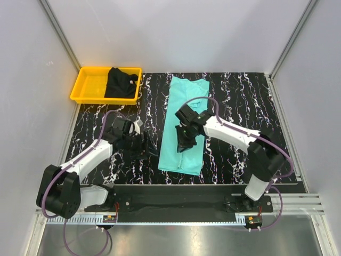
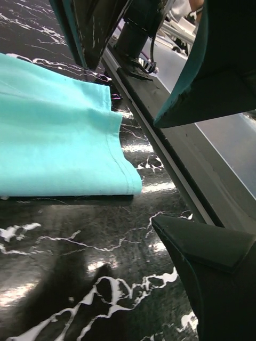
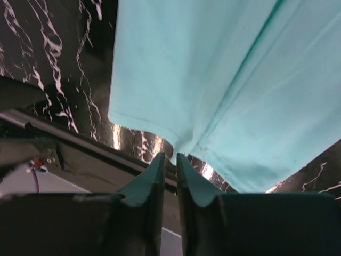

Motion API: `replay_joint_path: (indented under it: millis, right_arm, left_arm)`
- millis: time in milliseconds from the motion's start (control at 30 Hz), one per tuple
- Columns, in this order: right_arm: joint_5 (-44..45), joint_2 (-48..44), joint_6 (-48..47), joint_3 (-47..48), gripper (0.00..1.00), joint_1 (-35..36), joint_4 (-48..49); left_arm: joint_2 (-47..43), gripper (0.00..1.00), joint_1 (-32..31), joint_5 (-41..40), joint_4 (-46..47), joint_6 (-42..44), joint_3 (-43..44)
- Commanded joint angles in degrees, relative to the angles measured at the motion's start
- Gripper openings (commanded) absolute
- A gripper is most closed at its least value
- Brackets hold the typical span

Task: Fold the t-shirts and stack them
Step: Fold the tshirt

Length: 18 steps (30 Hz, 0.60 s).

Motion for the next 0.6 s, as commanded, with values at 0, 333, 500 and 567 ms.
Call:
replay_joint_path:
  millis: [0, 333, 500, 567]
  right_arm:
    - [-6.6, -9.0, 6.7, -7.7, 0.16, -0.8, 12.8]
    - [-14.1, -10.2, 8.6, -22.1, 0.08, -0.8, 25.9]
    - [-15.3, -9.1, 9.4, -27.2, 0.08, -0.9, 30.9]
    - [-14.4, -9.2, 10.1, -29.1, 0.08, -0.9, 31.0]
  left_arm:
    - [-1.7, 0.71, -0.1, 1.5, 4.0, -3.3, -2.8]
    - [10.4, 0.84, -0.1, 3.2, 7.2, -0.3, 1.1]
    - [17.8, 0.78, -0.3, 2.8, 7.4, 1.7, 3.8]
    - [18.9, 0.77, -0.4, 2.9, 7.5, 2.2, 4.5]
